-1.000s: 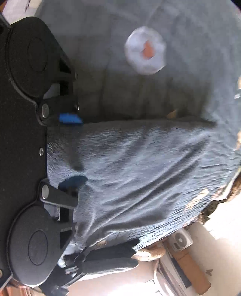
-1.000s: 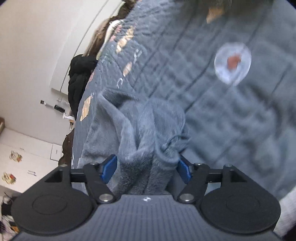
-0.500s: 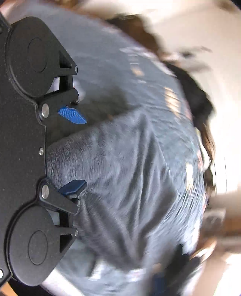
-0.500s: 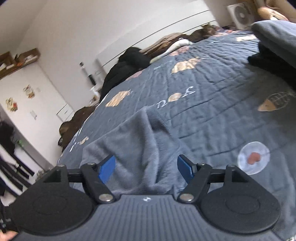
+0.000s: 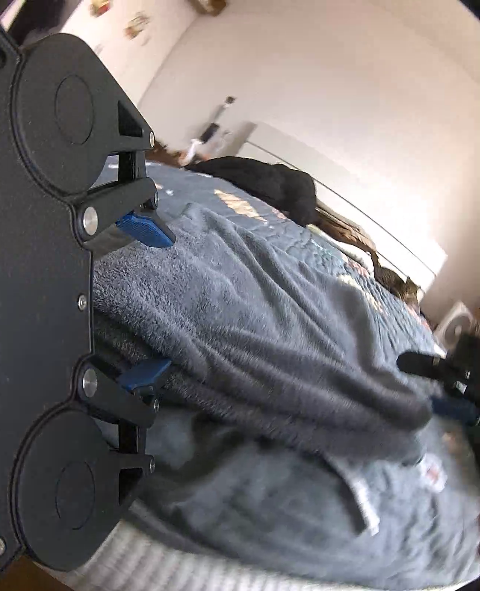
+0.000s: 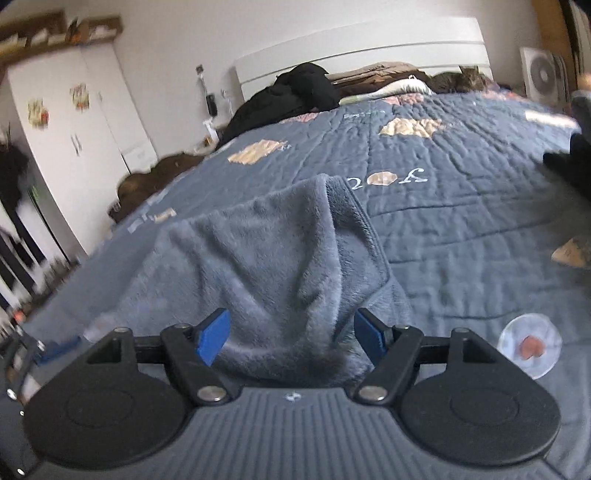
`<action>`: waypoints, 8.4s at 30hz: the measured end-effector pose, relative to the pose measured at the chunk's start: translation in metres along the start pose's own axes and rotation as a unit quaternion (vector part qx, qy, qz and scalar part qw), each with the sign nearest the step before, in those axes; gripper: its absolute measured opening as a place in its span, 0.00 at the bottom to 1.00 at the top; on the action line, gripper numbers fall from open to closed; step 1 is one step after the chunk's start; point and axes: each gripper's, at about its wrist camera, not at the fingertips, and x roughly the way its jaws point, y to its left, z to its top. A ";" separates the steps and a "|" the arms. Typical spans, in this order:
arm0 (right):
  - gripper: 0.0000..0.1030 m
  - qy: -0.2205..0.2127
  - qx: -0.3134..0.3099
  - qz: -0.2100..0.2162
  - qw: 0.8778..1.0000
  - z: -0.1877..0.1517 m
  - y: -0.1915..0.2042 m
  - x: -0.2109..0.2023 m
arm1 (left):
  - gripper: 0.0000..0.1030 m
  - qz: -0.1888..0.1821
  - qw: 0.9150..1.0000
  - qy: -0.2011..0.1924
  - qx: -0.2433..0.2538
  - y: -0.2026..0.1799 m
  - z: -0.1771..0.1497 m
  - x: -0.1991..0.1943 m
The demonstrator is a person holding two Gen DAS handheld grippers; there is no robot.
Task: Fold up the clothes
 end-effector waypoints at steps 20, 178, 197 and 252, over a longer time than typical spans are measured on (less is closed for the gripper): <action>0.09 0.062 0.004 -0.020 0.998 -0.001 0.001 0.021 | 0.60 0.020 1.000 0.004 -0.003 -0.001 0.002 0.018; 0.02 0.257 -0.582 0.189 0.747 0.044 -0.020 -0.017 | 0.71 -0.255 0.918 0.029 -0.301 0.087 0.001 0.001; 0.36 0.240 -0.302 0.185 0.904 0.054 -0.066 0.026 | 0.73 -0.252 0.922 0.025 -0.294 0.084 0.002 -0.004; 0.39 0.084 -0.118 0.141 0.979 0.122 -0.081 0.116 | 0.78 -0.300 0.880 -0.031 -0.368 0.102 0.018 0.005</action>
